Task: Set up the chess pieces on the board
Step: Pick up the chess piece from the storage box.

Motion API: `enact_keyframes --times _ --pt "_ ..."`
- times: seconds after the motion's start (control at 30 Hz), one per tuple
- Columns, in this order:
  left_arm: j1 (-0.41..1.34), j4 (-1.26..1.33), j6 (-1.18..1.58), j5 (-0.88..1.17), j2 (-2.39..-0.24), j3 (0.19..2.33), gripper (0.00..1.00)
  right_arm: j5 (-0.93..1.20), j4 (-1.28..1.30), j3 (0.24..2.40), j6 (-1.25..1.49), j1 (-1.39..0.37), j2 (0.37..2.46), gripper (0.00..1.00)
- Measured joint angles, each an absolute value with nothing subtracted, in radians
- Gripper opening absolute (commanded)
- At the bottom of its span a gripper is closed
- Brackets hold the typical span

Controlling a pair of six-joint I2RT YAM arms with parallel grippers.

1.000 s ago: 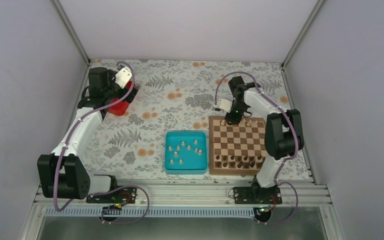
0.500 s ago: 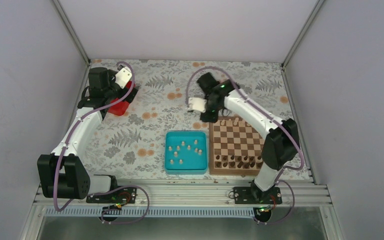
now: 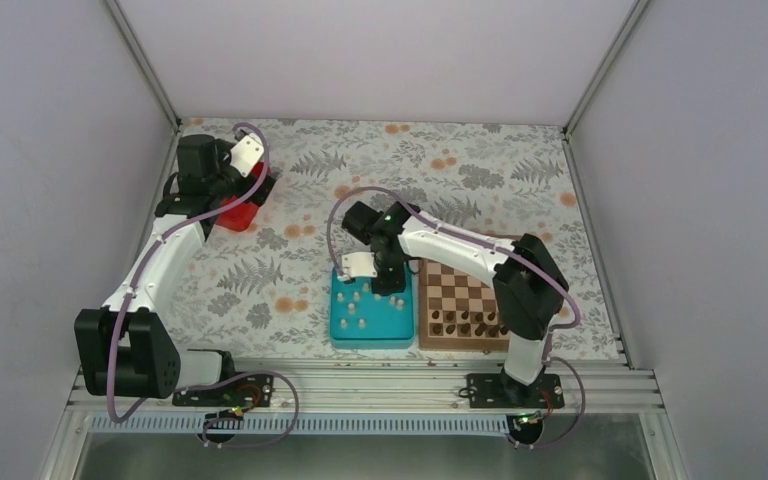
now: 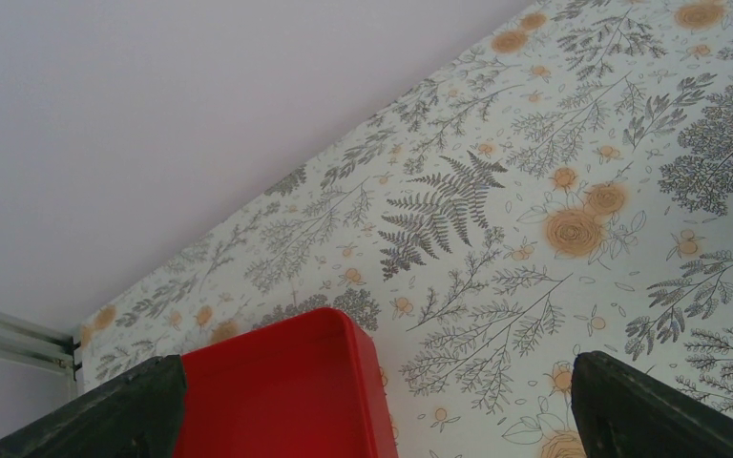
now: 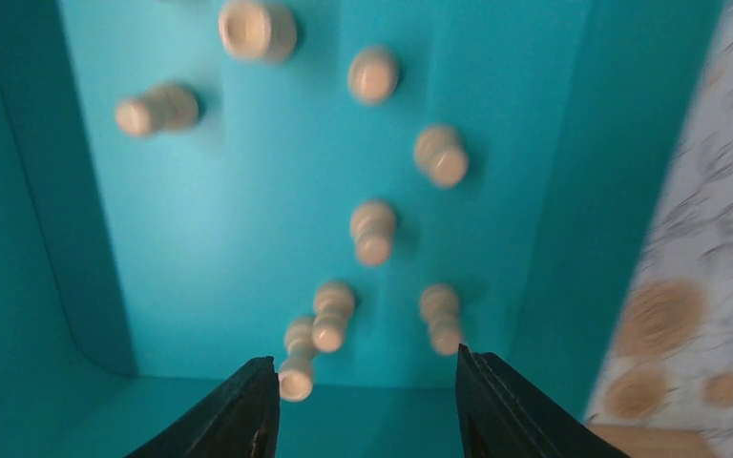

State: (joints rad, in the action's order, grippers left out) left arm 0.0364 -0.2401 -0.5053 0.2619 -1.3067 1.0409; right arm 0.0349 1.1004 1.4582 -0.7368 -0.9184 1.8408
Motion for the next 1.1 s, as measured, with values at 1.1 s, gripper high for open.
enact_keyframes --times 1.1 --pt "0.036 -0.240 -0.505 0.262 -1.312 1.041 1.00 -0.013 1.072 1.267 -0.635 -0.913 1.824 0.47"
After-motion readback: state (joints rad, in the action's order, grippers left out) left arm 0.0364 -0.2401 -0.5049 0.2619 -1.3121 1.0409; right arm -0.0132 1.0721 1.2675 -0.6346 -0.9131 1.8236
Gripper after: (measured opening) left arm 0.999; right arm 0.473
